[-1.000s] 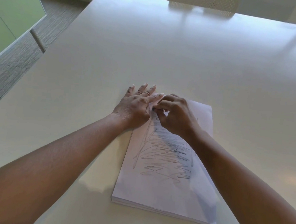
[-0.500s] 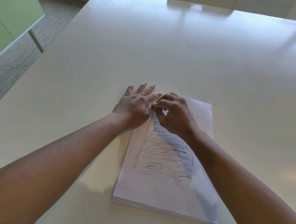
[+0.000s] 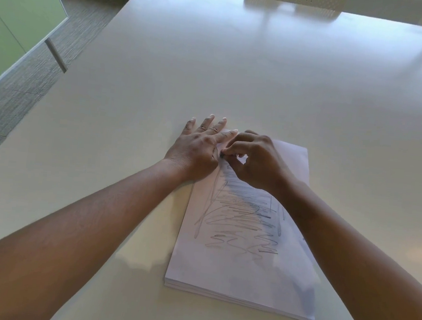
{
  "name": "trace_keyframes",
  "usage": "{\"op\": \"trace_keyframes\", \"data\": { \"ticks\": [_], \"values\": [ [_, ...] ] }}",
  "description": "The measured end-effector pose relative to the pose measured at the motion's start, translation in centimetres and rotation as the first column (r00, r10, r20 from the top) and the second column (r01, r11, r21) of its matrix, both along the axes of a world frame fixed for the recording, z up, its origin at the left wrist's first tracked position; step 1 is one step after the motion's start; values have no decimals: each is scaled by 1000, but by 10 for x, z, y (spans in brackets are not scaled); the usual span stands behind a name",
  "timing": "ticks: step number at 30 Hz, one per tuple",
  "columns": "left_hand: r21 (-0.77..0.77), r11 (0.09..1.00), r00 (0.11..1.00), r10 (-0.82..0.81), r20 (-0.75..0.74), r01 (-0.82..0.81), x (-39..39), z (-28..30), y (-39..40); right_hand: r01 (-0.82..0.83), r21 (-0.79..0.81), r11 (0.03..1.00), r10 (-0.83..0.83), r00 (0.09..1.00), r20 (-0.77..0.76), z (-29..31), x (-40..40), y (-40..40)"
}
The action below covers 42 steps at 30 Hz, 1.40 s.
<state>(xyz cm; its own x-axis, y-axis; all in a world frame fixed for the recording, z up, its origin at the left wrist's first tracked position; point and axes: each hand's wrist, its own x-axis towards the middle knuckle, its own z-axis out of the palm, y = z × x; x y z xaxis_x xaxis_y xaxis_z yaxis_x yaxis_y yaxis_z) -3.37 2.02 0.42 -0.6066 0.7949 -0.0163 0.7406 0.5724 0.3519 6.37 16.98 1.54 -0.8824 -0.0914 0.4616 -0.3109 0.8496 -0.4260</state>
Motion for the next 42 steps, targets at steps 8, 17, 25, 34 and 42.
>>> {"op": "trace_keyframes", "data": {
  "ticks": [8, 17, 25, 34, 42],
  "values": [
    [-1, 1000, 1000, 0, -12, 0, 0, -1, 0, 11, 31, 999, -11, 1000, 10, 2, -2, 3],
    [16, 1000, 1000, 8, -11, -8, -1, -3, -1, -85, 39, 996, 83, 995, 53, 8, 9, 3],
    [19, 1000, 1000, 11, -12, -11, 0, -2, 0, 42, 65, 997, -43, 999, 21, 4, -1, 6],
    [6, 1000, 1000, 0, -16, 0, -1, -2, 0, -60, 29, 998, 58, 997, 59, 7, 0, 4],
    [7, 1000, 1000, -1, -18, 1, 0, -2, -1, -67, 18, 998, 65, 994, 91, 10, 2, 1]
  ]
}}
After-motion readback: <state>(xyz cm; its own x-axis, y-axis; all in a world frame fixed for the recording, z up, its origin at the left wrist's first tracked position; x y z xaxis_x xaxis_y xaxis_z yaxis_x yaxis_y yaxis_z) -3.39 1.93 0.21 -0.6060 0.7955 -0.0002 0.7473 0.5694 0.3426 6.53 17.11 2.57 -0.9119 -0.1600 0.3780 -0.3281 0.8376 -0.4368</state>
